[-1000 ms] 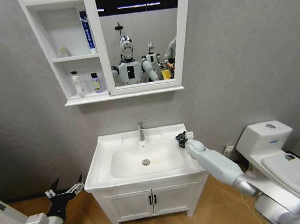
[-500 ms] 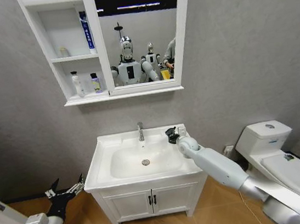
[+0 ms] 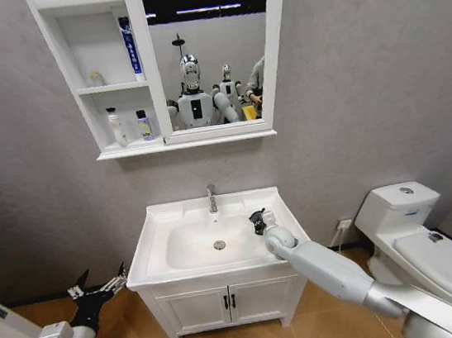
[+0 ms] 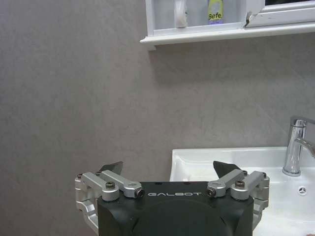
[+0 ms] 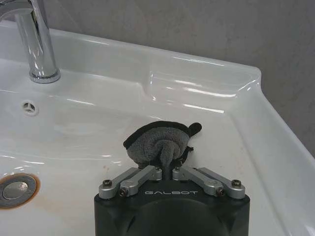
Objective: Move facial cleanser and shampoo from washbasin to cabinet, then wipe washbasin with towel.
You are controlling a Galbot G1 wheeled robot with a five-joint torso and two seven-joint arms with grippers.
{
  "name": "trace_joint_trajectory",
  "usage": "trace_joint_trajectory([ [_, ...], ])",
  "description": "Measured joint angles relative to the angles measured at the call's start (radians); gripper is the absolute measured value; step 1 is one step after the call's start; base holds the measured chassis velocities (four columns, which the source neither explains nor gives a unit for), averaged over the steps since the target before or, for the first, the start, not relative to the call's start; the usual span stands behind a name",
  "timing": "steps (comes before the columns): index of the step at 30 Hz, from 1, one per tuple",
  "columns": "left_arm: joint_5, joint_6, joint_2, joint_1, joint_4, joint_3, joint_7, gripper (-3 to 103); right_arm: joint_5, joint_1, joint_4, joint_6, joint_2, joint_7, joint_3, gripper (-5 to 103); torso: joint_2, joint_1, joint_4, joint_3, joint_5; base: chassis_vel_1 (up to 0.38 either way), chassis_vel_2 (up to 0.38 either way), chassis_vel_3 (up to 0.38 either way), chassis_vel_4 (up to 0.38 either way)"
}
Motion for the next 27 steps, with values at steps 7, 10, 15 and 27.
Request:
trace_joint_trajectory([
  [7, 0.0, 0.0, 0.0, 0.0, 0.0, 0.0, 0.0, 100, -0.069, 0.025, -0.141, 0.032, 0.09, -0.046, -0.029, 4, 0.0, 0.0, 0.0004, 0.0, 0.0, 0.0, 0.0, 0.0, 0.0],
  [10, 0.0, 0.0, 0.0, 0.0, 0.0, 0.0, 0.0, 100, -0.098, 0.029, -0.2, 0.057, 0.126, -0.065, -0.032, 4, 0.0, 0.0, 0.0004, 0.0, 0.0, 0.0, 0.0, 0.0, 0.0],
  [15, 0.0, 0.0, 0.0, 0.0, 0.0, 0.0, 0.0, 100, -0.142, 0.032, -0.282, 0.084, 0.167, -0.092, -0.032, 4, 0.0, 0.0, 0.0002, 0.0, 0.0, 0.0, 0.0, 0.0, 0.0],
  [27, 0.0, 0.0, 0.0, 0.0, 0.0, 0.0, 0.0, 100, -0.263, 0.044, -0.408, 0.125, 0.219, -0.137, -0.034, 4, 0.0, 0.0, 0.0003, -0.001, -0.001, 0.0, 0.0, 0.0, 0.0],
])
